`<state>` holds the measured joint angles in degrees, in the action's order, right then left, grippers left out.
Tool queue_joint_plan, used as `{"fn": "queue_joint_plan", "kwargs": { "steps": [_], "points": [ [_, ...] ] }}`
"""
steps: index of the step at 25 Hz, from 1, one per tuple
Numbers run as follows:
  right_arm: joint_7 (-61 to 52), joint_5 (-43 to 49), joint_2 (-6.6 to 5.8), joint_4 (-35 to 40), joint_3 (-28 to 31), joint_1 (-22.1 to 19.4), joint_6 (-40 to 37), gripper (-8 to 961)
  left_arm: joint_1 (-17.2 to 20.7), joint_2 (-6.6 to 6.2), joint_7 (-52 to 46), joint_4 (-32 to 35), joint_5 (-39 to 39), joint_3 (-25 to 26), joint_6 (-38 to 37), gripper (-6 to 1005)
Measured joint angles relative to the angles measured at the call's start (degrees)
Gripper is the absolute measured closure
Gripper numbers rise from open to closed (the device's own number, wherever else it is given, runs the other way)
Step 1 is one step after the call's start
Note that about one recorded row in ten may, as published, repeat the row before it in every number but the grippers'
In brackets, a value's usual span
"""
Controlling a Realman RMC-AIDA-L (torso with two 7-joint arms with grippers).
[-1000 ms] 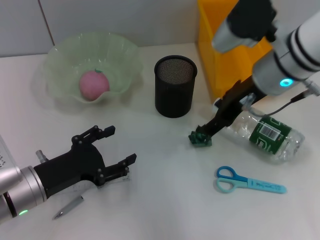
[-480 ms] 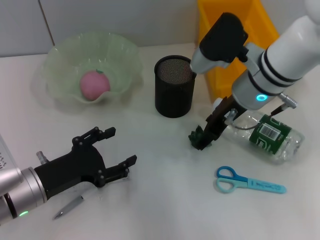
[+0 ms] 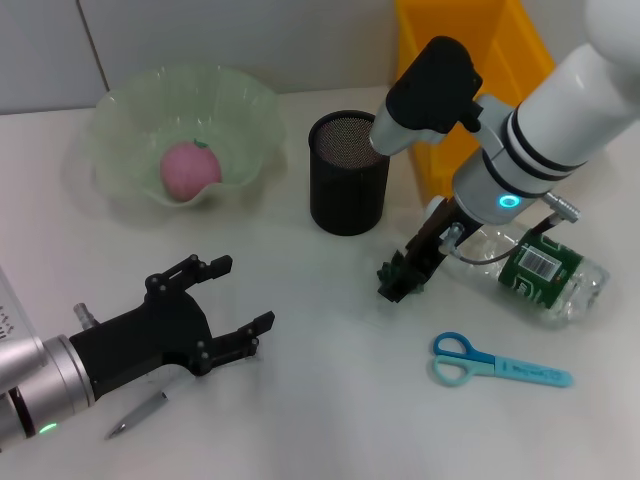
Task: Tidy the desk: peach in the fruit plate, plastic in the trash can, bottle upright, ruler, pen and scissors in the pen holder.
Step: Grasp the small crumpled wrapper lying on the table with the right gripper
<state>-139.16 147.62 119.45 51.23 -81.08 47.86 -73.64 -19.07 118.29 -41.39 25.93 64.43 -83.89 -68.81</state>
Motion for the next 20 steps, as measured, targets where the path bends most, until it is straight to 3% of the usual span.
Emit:
{"fn": "queue_joint_plan", "kwargs": {
  "steps": [5,10,20],
  "points": [
    [-0.03,-0.11,0.08,-2.85,-0.03,1.55,1.0,264,0.0,0.0,0.0,0.0,0.0,0.01,0.0,159],
    [-0.09,-0.28,0.1,-2.84,-0.04,1.69,0.86,449,-0.07,0.0,0.0,0.0,0.0,0.04,0.0,159],
    [-1.4,-0.57,0.01,0.87,0.26,0.36,-1.16,503,-0.1,0.01,0.0,-0.04,-0.01,0.04,0.0,158]
  ]
}}
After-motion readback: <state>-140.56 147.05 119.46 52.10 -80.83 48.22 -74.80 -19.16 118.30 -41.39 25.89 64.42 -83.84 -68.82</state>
